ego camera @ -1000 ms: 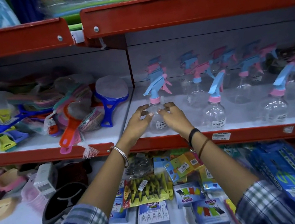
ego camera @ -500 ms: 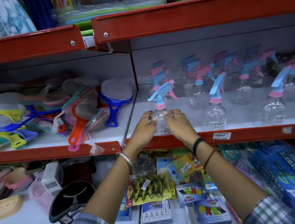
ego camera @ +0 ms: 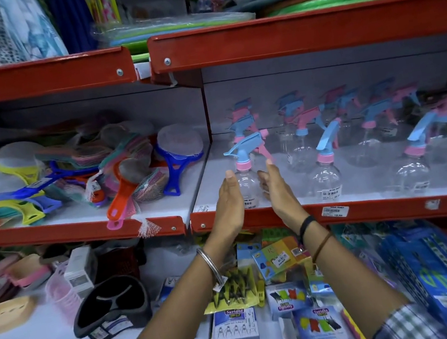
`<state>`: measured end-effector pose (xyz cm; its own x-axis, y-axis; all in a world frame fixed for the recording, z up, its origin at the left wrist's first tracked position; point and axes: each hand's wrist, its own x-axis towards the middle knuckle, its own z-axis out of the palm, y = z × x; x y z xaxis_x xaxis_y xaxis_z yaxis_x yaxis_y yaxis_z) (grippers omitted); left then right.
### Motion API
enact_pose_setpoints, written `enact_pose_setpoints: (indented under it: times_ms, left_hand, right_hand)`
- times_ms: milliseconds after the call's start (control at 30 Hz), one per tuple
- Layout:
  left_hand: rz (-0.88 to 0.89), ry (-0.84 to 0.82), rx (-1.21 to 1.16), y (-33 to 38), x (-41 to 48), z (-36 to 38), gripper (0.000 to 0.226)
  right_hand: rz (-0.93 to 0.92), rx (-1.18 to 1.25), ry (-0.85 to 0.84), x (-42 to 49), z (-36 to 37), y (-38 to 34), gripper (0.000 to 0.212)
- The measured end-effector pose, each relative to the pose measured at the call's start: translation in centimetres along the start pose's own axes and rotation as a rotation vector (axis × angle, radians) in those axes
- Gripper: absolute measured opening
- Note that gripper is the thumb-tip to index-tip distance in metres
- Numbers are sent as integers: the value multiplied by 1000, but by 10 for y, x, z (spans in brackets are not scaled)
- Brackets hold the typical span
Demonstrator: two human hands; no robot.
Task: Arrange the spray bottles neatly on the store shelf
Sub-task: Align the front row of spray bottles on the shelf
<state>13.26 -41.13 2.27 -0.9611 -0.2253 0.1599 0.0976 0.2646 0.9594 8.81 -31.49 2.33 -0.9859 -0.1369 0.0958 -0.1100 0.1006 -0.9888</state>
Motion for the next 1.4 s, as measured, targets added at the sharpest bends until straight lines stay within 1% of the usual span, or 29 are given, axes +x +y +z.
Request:
enact_pose_setpoints:
  times_ms: [67, 167, 300, 367, 400, 467, 533, 600, 633, 667, 733, 800, 833, 900, 933, 1000, 1067, 1100, 1167, 1267, 1300, 1400]
  left_hand:
    - [13, -10, -2, 1, 1, -1, 105]
    - [33, -32, -17, -1, 5, 0, 103]
    - [13, -49, -31, -9, 16, 1, 103]
    - [-5, -41, -39, -4, 13, -1, 94]
    - [-5, -33, -48, 1, 9, -1, 86]
    - [25, 43, -77, 1, 4, 4, 70]
    - [94, 207, -100, 0, -9, 12, 61]
    - [231, 324, -128, 0, -24, 24, 50]
    - [288, 322, -134, 1, -31, 32, 48]
    - [321, 284, -134, 2, -36, 41, 50]
    - [323, 142, -129, 4, -43, 58, 49]
    - [254, 0, -104, 8, -45, 77, 48]
    - [211, -60, -92, 9, -43, 85, 52]
    - [140, -147, -64, 13, -40, 102, 58]
    - [117, -170, -56, 16, -38, 110, 60]
    - [86, -175, -67, 19, -36, 121, 65]
    - [68, -141, -80, 23, -35, 131, 68]
    - [58, -116, -81, 23, -34, 133, 70]
    - [33, -73, -89, 27, -33, 139, 78]
    - [24, -20, -111, 29, -28, 142, 95]
    - [29, -10, -110, 29, -25, 142, 99]
    - [28, -16, -117, 28, -18, 142, 103]
  right_hand:
    - [-1, -4, 0, -5, 1, 1, 85]
    - [-53, -20, 24, -8, 1, 6, 72]
    - [-66, -57, 43, -12, 1, 3, 65]
    - [-70, -72, 38, -15, 1, -1, 64]
    - [-75, -86, 38, -17, 0, -2, 64]
    - [-108, -140, 63, -25, -3, -6, 62]
    - [-213, -197, 150, -36, -8, -6, 59]
    - [-360, -148, 281, -48, -17, -1, 61]
    - [-417, -93, 346, -52, -25, 3, 60]
    - [-464, -43, 411, -55, -35, 6, 58]
    - [-516, 22, 536, -50, -57, 14, 51]
    - [-511, 56, 643, -41, -81, 19, 47]
    - [-487, 65, 667, -35, -90, 21, 48]
    - [-366, 36, 640, -23, -110, 25, 54]
    - [-281, 11, 574, -16, -118, 27, 60]
    - [-111, -5, 370, -7, -131, 26, 77]
    - [-31, -20, 205, -5, -140, 22, 96]
    - [-16, -26, 161, -4, -140, 20, 99]
    - [-2, -14, 135, -7, -142, 16, 97]
    - [9, -7, 186, -13, -143, 15, 110]
    - [-2, -14, 194, -15, -143, 15, 111]
    - [-43, -53, 219, -24, -140, 14, 110]
